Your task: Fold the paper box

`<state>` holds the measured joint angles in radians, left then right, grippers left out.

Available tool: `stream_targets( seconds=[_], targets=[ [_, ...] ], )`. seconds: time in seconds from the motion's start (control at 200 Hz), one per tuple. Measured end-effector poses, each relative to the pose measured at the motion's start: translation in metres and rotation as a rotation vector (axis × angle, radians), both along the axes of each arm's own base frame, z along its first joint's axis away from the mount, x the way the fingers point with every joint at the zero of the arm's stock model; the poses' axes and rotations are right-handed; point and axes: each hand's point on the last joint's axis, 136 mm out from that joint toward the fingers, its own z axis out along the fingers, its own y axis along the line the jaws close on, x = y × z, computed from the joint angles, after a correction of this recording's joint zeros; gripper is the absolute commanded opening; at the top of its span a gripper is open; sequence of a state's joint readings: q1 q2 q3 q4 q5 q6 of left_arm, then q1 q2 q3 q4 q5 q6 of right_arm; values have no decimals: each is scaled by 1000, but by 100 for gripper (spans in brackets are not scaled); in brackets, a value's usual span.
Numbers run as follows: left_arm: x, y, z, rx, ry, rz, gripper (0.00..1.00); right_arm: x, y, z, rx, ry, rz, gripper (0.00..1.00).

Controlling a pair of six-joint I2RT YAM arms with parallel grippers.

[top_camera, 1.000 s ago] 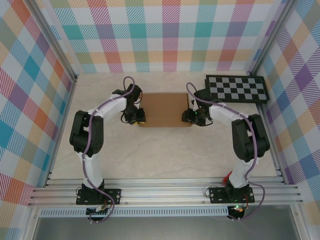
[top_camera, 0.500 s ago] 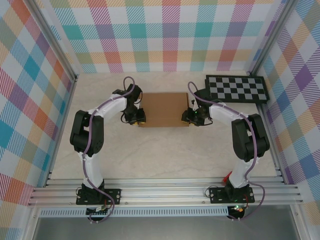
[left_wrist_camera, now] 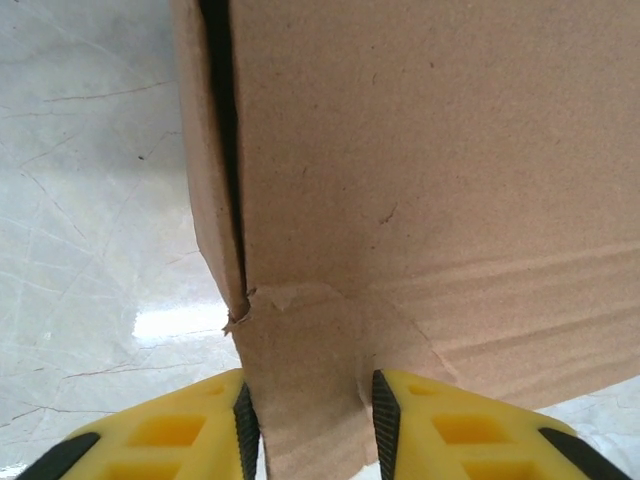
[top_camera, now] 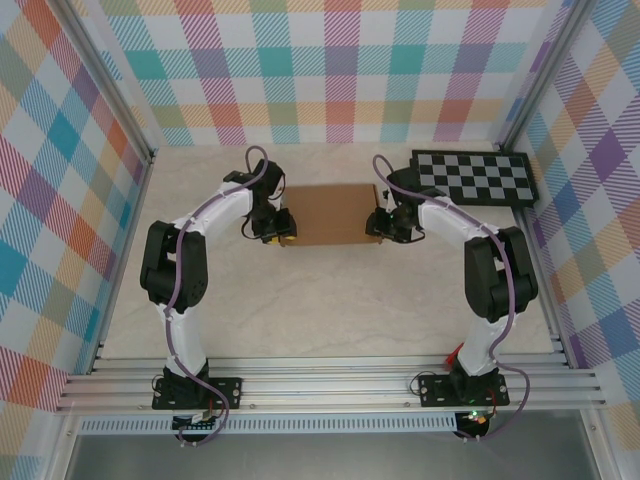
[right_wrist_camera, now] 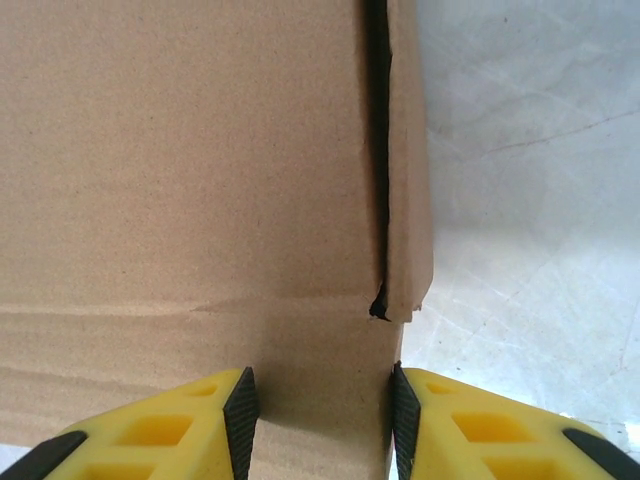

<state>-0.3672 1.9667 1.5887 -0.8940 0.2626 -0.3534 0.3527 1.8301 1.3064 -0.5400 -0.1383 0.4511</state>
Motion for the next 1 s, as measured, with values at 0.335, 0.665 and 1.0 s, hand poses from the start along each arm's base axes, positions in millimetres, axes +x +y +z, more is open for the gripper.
stream_targets(
  seconds=[0.335,0.665,1.0],
  targets=[
    [-7,-5,2,16,45,-31,36,2,-2,-8,-27,9,10,41],
    [-19,-2,-14,144,82,-208,44,7,-3,-4,-59,-9,51,40],
    [-15,1,-23,147,-22,-263,41,9,-3,-8,-88,-25,118,37]
  ],
)
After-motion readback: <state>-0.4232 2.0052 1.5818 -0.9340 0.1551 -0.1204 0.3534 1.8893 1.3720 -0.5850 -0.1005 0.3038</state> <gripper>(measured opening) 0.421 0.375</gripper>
